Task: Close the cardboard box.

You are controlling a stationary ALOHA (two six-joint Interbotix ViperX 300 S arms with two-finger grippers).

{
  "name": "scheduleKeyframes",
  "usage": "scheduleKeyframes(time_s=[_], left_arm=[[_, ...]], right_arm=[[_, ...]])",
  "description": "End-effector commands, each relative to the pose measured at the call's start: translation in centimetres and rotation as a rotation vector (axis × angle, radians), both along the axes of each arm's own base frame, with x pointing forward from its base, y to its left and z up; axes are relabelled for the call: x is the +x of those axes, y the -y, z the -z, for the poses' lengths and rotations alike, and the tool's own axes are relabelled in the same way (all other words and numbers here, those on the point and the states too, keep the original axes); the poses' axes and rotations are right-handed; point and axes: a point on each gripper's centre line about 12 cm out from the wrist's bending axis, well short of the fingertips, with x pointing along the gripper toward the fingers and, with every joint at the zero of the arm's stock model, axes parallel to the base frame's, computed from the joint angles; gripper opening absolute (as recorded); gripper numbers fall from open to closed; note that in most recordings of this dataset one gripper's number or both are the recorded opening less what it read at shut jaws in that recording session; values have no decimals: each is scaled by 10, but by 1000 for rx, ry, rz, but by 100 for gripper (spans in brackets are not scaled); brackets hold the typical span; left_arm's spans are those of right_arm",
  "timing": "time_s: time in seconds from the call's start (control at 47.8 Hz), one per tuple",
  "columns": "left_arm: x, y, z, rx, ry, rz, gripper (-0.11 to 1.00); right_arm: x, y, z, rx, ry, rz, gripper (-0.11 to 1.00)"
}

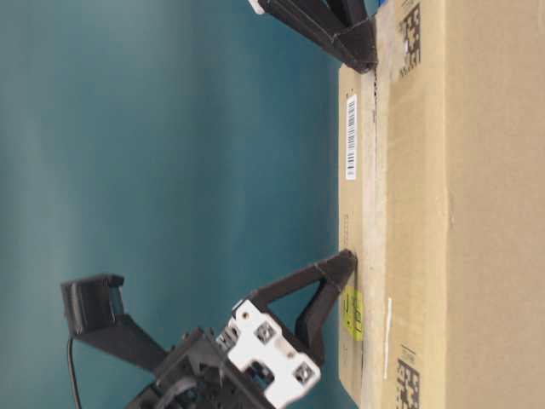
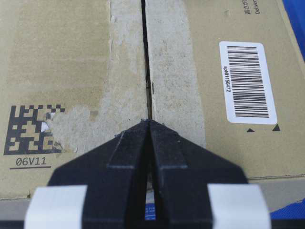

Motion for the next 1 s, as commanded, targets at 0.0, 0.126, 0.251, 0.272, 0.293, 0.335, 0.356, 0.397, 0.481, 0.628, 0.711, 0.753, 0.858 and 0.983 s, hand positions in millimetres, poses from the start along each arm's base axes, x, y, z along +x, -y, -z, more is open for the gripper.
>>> scheduleKeyframes(time_s=[0.0, 0.126, 0.251, 0.272, 0.293, 0.335, 0.356, 0.397, 0.481, 0.628, 0.711, 0.753, 0.858, 0.983], left_arm=[[-5, 8, -11, 9, 64, 18, 0], [-20, 15, -15, 29, 182, 29, 0], [-36, 19, -21, 49, 301, 31, 0], [-40, 19, -21, 52, 319, 31, 0], [-43, 19, -22, 53, 335, 27, 0], [-48, 20, -21, 58, 362, 28, 0], [-51, 20, -21, 60, 372, 26, 0], [-56, 21, -19, 61, 389, 26, 0], [-64, 22, -15, 63, 418, 23, 0], [-72, 29, -6, 65, 451, 41, 0], [-76, 34, -1, 64, 468, 58, 0], [-78, 37, 2, 63, 470, 65, 0], [-83, 41, 5, 61, 481, 77, 0], [-86, 42, 9, 61, 485, 81, 0]], right_arm=[[1, 2, -3, 1, 11, 10, 0], [1, 2, -3, 1, 11, 10, 0], [1, 2, -3, 1, 11, 10, 0], [1, 3, -3, 1, 12, 10, 0], [1, 2, -2, 1, 9, 10, 0], [1, 2, -3, 1, 11, 10, 0], [1, 2, -3, 1, 11, 10, 0], [1, 2, -3, 1, 11, 10, 0], [1, 3, -3, 4, 11, 12, 0], [1, 3, -3, 4, 11, 12, 0], [1, 3, -3, 5, 11, 12, 0], [1, 3, -3, 6, 11, 13, 0], [1, 3, -3, 6, 13, 13, 0], [1, 3, -3, 7, 11, 15, 0]])
